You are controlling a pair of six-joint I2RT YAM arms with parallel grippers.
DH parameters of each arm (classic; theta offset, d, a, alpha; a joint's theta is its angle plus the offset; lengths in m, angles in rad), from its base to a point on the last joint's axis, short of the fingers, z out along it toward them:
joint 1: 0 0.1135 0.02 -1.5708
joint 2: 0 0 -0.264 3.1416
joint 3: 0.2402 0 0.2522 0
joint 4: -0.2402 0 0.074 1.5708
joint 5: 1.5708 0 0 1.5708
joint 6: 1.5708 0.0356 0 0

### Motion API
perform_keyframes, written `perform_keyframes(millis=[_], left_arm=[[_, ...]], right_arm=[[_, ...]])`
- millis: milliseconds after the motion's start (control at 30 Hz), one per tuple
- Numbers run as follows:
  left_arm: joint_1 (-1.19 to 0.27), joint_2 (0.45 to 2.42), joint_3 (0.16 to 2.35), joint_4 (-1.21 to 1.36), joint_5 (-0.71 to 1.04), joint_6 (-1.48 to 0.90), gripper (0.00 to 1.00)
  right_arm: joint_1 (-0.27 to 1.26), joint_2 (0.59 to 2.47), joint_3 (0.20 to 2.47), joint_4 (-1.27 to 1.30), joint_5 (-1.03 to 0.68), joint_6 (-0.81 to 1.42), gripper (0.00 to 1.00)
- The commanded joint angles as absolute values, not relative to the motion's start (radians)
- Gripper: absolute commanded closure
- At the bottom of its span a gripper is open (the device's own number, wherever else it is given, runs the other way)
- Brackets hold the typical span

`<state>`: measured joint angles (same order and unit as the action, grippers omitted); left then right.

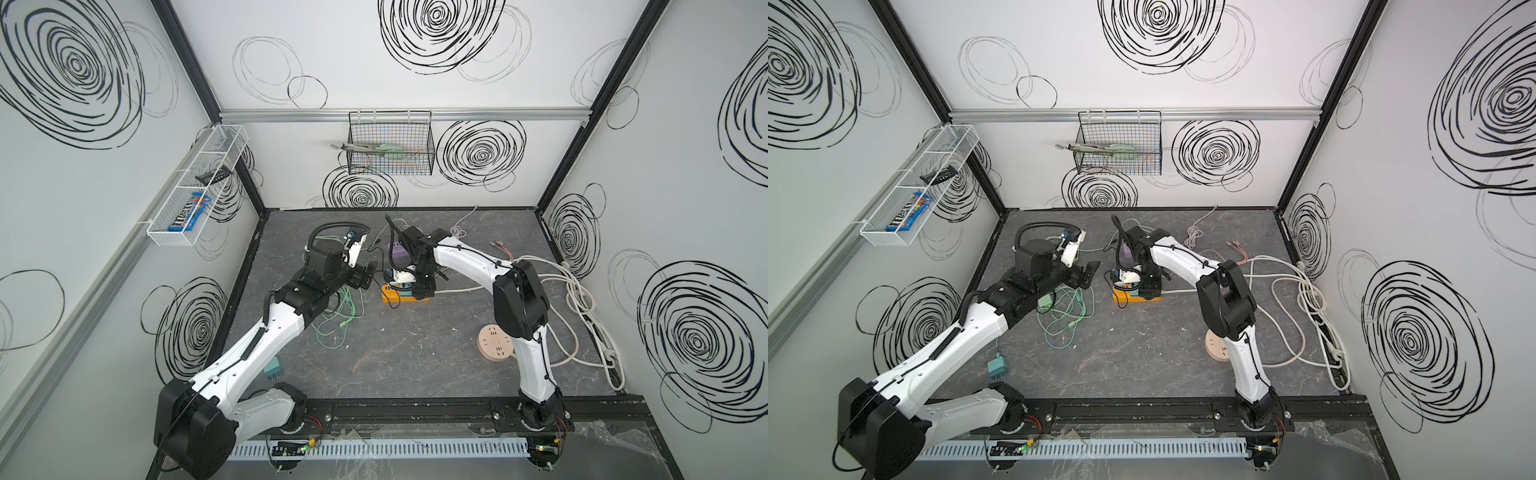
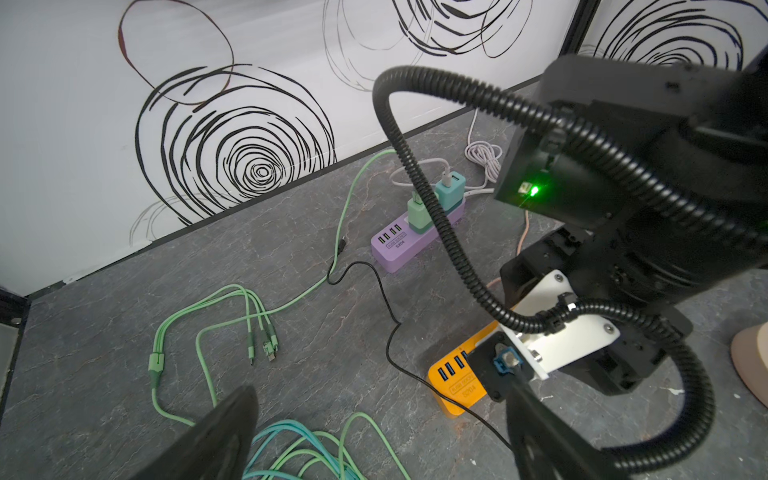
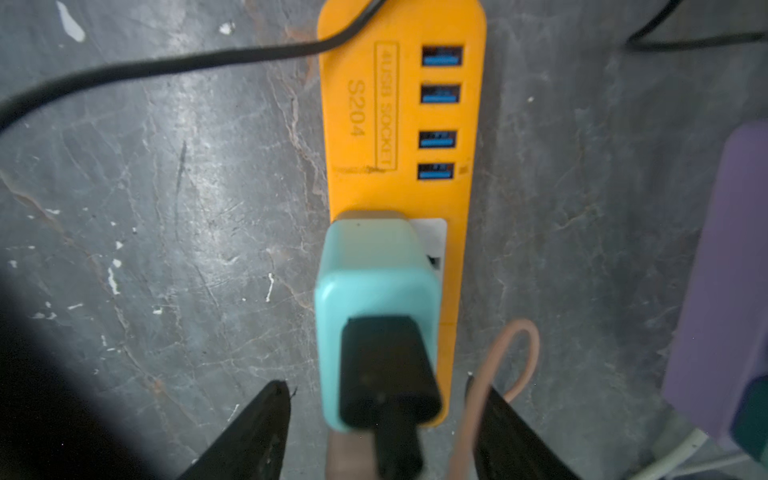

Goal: Insert the plug

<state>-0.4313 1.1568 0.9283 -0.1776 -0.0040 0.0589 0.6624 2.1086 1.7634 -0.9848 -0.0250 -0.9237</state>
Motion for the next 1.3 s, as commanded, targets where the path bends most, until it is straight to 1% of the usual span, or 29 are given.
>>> perform_keyframes(millis=[0, 33, 200, 300, 367, 400, 467, 500, 533, 567, 633, 700, 733, 800, 867, 933, 1067, 1133, 1200, 1267], left_arm=[[-0.424, 1.162, 0.917, -0.124, 0.001, 0.026, 0.04], [-0.426, 1.163, 0.916, -0.117, 0.007, 0.012, 0.04], [-0.455, 1.191, 0.922, -0.120, 0.029, -0.092, 0.04], [-0.476, 1.215, 0.911, -0.113, 0.063, -0.187, 0.04], [-0.494, 1.233, 0.894, -0.098, 0.085, -0.261, 0.04], [-0.503, 1.237, 0.881, -0.089, 0.100, -0.289, 0.04], [-0.535, 1.237, 0.841, -0.048, 0.137, -0.324, 0.03], [-0.552, 1.232, 0.815, -0.030, 0.135, -0.334, 0.02], [-0.575, 1.221, 0.795, -0.011, 0.121, -0.345, 0.01], [-0.598, 1.209, 0.769, 0.001, 0.091, -0.357, 0.01], [-0.639, 1.188, 0.732, 0.015, 0.041, -0.391, 0.00], [-0.668, 1.179, 0.694, 0.035, 0.049, -0.423, 0.04], [-0.677, 1.181, 0.673, 0.051, 0.074, -0.457, 0.08], [-0.682, 1.198, 0.639, 0.073, 0.132, -0.485, 0.23], [-0.684, 1.224, 0.598, 0.112, 0.167, -0.483, 0.38], [-0.673, 1.256, 0.583, 0.125, 0.175, -0.473, 0.50], [-0.618, 1.339, 0.588, 0.151, 0.239, -0.471, 0.60], [-0.605, 1.388, 0.593, 0.152, 0.261, -0.475, 0.63], [-0.598, 1.434, 0.613, 0.145, 0.286, -0.470, 0.65], [-0.596, 1.485, 0.643, 0.130, 0.299, -0.463, 0.68]], right_arm=[[0.644, 1.970, 1.728, -0.939, -0.024, -0.911, 0.18], [0.637, 1.937, 1.707, -0.926, -0.016, -0.903, 0.02], [0.583, 1.792, 1.564, -0.860, -0.023, -0.832, 0.03], [0.548, 1.663, 1.421, -0.688, -0.050, -0.730, 0.03], [0.526, 1.553, 1.300, -0.516, -0.076, -0.626, 0.03], [0.518, 1.500, 1.241, -0.407, -0.056, -0.561, 0.03], [0.506, 1.387, 1.085, -0.134, 0.077, -0.322, 0.03], [0.502, 1.340, 1.032, -0.054, 0.129, -0.223, 0.03], [0.487, 1.292, 0.977, -0.008, 0.145, -0.094, 0.03], [0.465, 1.247, 0.924, 0.020, 0.126, 0.034, 0.03], [0.410, 1.176, 0.830, 0.059, 0.010, 0.191, 0.03], [0.379, 1.117, 0.734, 0.108, -0.087, 0.292, 0.01], [0.370, 1.093, 0.681, 0.139, -0.139, 0.324, 0.04], [0.365, 1.063, 0.609, 0.164, -0.226, 0.347, 0.14], [0.365, 1.048, 0.568, 0.124, -0.283, 0.361, 0.25], [0.365, 1.051, 0.539, 0.084, -0.322, 0.362, 0.31], [0.367, 1.105, 0.487, 0.091, -0.458, 0.359, 0.51], [0.368, 1.164, 0.477, 0.119, -0.508, 0.374, 0.64], [0.374, 1.235, 0.493, 0.125, -0.524, 0.392, 0.77], [0.386, 1.317, 0.532, 0.117, -0.541, 0.401, 0.85]])
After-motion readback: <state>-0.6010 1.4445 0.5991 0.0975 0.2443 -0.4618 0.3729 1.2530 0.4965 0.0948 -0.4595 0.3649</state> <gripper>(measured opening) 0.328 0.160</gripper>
